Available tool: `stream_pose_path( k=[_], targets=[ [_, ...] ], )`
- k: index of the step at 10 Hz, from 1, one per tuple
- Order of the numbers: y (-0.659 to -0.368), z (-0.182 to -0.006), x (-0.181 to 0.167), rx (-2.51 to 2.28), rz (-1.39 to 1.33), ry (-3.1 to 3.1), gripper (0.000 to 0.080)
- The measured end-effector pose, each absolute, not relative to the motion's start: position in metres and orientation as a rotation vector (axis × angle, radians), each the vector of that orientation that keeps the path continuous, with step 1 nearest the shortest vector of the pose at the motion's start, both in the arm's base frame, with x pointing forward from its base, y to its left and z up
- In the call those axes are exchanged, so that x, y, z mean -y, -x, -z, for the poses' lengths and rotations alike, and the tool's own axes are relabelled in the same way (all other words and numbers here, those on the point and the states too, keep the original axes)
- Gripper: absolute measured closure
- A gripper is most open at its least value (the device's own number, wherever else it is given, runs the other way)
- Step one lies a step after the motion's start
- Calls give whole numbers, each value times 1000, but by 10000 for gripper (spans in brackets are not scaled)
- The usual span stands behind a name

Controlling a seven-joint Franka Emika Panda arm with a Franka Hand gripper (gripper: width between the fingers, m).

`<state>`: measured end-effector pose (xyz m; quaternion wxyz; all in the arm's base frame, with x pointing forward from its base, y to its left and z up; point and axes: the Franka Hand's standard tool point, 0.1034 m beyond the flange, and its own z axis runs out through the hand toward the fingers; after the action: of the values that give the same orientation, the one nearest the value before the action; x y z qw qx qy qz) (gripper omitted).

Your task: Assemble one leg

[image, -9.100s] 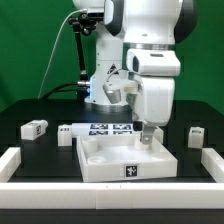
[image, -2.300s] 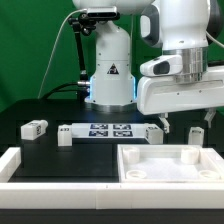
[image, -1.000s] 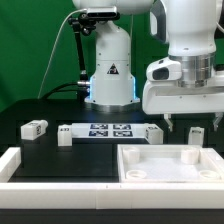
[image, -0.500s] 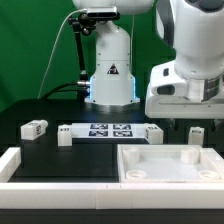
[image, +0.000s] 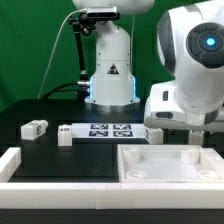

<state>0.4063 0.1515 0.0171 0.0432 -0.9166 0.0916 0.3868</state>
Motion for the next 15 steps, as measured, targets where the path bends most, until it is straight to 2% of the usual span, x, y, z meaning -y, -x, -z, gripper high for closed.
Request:
stream_pose_path(
  k=[3, 6, 7, 8, 9, 10, 14, 15],
  targets=[
    [-396, -12, -155, -287, -1216, 2803, 150],
    [-397, -15, -162, -275, -1210, 2807, 150],
    [-396, -14, -162, -276, -1212, 2806, 243],
    [-396, -14, -162, -276, -1213, 2806, 243],
    [-396, -14, -162, -275, -1213, 2806, 441],
    [-396, -14, -162, -275, -1213, 2806, 511],
    [-397, -15, -159, -247, -1208, 2809, 511],
    [-401, -19, -154, -201, -1199, 2807, 511]
  ],
)
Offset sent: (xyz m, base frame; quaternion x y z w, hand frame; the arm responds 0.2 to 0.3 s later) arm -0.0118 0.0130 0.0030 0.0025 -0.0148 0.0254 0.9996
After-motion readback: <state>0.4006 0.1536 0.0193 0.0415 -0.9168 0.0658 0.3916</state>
